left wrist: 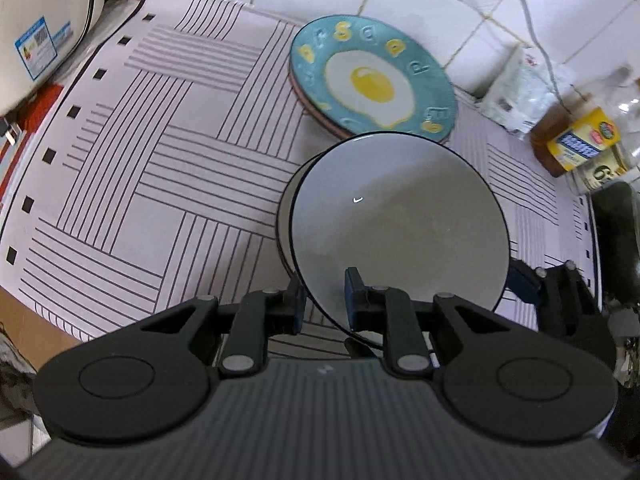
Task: Organize plates and bowls
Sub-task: 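Carry the small white bowl with both grippers over the nested bowls, then lower the small white bowl into the nested bowls with both grippers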
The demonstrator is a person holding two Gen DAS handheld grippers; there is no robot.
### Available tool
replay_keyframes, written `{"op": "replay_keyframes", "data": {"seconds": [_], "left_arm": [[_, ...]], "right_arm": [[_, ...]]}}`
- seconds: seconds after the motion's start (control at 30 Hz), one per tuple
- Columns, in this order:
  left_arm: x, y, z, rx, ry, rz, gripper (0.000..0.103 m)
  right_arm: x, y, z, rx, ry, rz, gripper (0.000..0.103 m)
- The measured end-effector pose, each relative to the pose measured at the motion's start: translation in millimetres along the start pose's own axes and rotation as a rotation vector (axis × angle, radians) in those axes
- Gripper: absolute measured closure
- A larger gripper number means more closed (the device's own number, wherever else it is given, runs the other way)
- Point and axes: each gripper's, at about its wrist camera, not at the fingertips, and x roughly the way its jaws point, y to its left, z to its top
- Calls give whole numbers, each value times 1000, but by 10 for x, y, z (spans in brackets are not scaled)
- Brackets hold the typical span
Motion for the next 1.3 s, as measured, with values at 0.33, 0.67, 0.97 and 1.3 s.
{"op": "replay_keyframes", "data": {"seconds": [0.33,0.67,0.97,1.3], "left_arm": [[79,-8,72,32,-30,76,85],[179,-83,10,73,-59,132,82],[230,-131,-49,110,-100,166,82],[160,-97,-95,112,-132,107,67]], "right_arm": [[200,137,13,-97,40,-44,7],[303,173,15,-115,65,-99,7],[315,217,-46,-127,50,-144,6],[130,131,-130,2,28,-128,6]]}}
